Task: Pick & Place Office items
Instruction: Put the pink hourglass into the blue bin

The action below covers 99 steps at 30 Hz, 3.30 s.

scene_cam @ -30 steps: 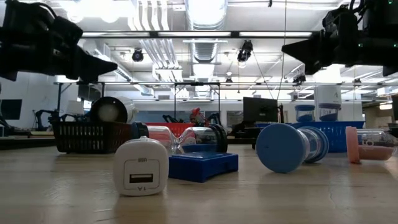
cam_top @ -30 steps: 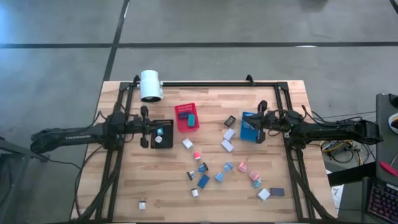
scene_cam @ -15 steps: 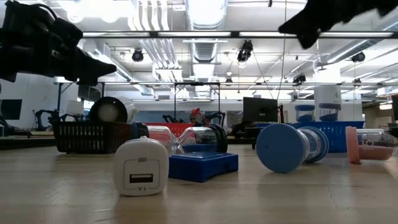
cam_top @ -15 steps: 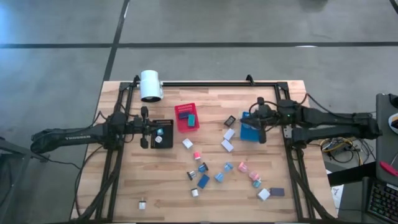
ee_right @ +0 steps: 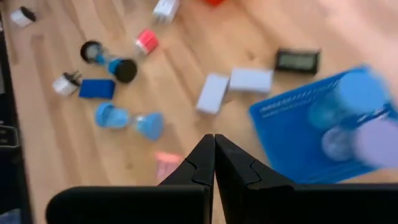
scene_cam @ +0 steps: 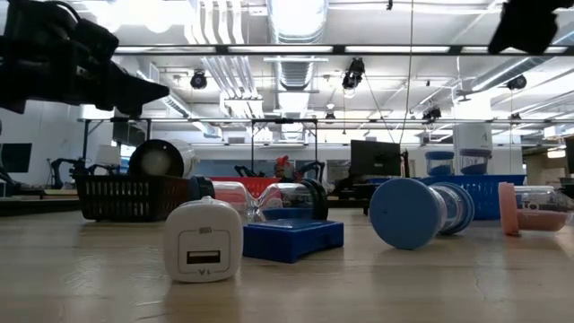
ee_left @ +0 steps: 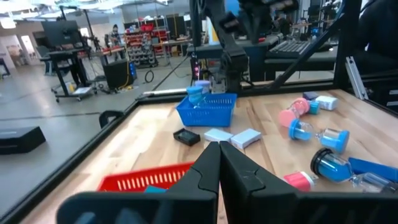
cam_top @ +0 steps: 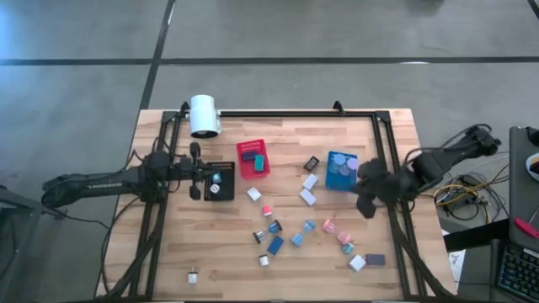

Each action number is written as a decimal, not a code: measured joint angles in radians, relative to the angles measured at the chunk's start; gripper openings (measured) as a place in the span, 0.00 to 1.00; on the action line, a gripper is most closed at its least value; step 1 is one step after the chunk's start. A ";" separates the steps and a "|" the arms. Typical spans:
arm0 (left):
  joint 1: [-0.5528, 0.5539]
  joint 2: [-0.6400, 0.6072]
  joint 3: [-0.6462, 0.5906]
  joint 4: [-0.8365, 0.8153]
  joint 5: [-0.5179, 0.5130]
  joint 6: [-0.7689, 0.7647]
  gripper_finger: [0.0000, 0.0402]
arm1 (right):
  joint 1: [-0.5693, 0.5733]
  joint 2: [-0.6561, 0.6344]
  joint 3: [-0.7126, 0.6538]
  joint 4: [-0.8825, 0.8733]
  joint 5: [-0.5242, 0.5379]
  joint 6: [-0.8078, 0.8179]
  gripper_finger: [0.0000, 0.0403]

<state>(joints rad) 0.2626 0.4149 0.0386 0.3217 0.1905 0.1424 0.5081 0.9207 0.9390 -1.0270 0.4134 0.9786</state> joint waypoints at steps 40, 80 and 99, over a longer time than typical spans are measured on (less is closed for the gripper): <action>0.000 0.000 0.007 -0.031 0.053 -0.020 0.03 | 0.147 0.739 0.103 0.042 -0.310 0.364 0.73; 0.000 0.000 0.006 -0.053 0.052 0.005 0.03 | 0.146 0.736 0.008 0.147 -0.254 0.264 0.39; 0.000 0.018 0.006 -0.046 0.049 -0.044 0.03 | 0.030 0.620 0.341 -0.077 0.037 -0.088 0.39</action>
<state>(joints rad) 0.2625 0.4328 0.0444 0.2759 0.2398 0.0986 0.5381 1.5406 1.2798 -1.1036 0.4503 0.8905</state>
